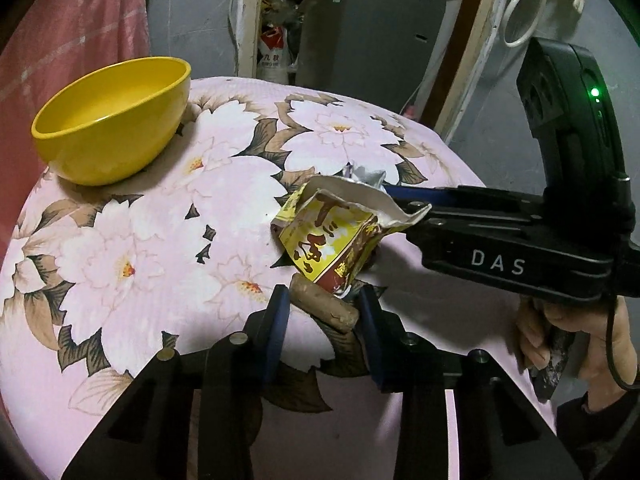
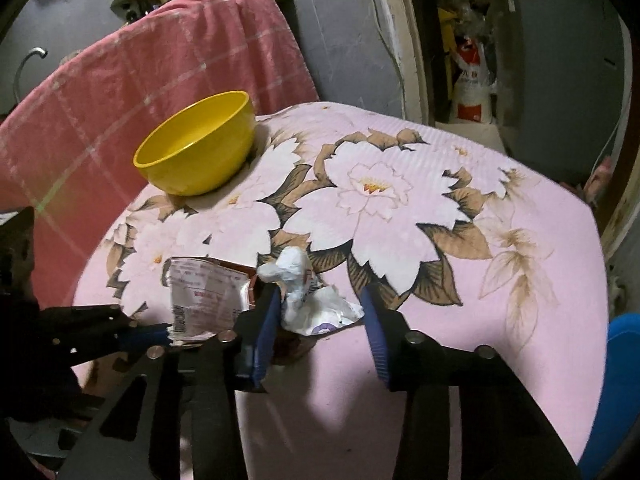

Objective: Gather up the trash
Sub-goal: 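Grasp the brown stick with the left tool while the right tool grasps the silver foil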

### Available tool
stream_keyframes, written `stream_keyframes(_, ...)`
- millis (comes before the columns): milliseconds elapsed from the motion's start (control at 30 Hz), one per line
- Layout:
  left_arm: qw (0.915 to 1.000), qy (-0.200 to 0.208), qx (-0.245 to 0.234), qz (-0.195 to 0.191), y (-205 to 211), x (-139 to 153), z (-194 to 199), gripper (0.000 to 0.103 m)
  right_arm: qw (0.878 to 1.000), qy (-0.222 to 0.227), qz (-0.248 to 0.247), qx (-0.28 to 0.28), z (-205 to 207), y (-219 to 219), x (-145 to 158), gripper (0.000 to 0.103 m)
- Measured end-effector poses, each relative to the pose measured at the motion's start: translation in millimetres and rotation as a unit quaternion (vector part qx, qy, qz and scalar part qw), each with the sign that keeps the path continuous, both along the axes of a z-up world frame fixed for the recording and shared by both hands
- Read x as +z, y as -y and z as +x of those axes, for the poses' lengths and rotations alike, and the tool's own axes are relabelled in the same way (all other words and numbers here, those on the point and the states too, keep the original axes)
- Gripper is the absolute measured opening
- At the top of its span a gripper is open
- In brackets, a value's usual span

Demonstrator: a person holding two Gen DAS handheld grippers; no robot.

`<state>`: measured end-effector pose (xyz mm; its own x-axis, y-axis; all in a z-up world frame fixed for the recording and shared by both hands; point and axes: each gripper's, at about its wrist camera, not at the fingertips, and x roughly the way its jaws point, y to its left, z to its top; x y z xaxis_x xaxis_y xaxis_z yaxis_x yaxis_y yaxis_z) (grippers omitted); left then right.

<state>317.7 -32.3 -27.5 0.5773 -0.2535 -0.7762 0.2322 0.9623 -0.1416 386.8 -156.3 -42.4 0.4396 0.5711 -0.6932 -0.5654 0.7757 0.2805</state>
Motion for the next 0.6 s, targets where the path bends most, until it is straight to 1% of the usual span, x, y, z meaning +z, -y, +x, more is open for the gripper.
stream_keyframes(67, 1.0000, 0.003, 0.001, 0.001, -1.4, 1.7, -3.5, 0.030, 1.000, -0.001, 0.007, 0.003, -1.6, -0.4, 0.8, 0.025)
stream_keyframes(133, 0.9999, 0.010, 0.006, 0.002, -2.0, 3.2, -6.7, 0.030, 1.000, 0.005, 0.006, 0.002, -4.9, -1.0, 2.3, 0.022)
stream_keyframes(167, 0.9999, 0.014, 0.008, 0.002, -3.7, 5.0, -12.5, 0.030, 1.000, 0.009, 0.005, 0.000, -6.3, -0.8, 3.1, 0.020)
stream_keyframes(333, 0.9987, 0.043, 0.027, -0.001, -10.4, 14.1, -22.8, 0.030, 0.999, 0.033, 0.007, -0.009, -14.6, 4.9, 9.0, 0.017)
stream_keyframes(467, 0.9962, 0.078, 0.040, -0.004, -14.7, 26.1, -34.8, 0.030, 0.997, 0.071, 0.008, -0.020, -27.4, 12.9, 18.2, 0.016)
stream_keyframes(600, 0.9909, 0.123, 0.047, -0.025, -14.0, 41.2, -50.8, 0.030, 0.992, 0.120, 0.013, -0.035, -44.3, 26.0, 33.0, 0.016)
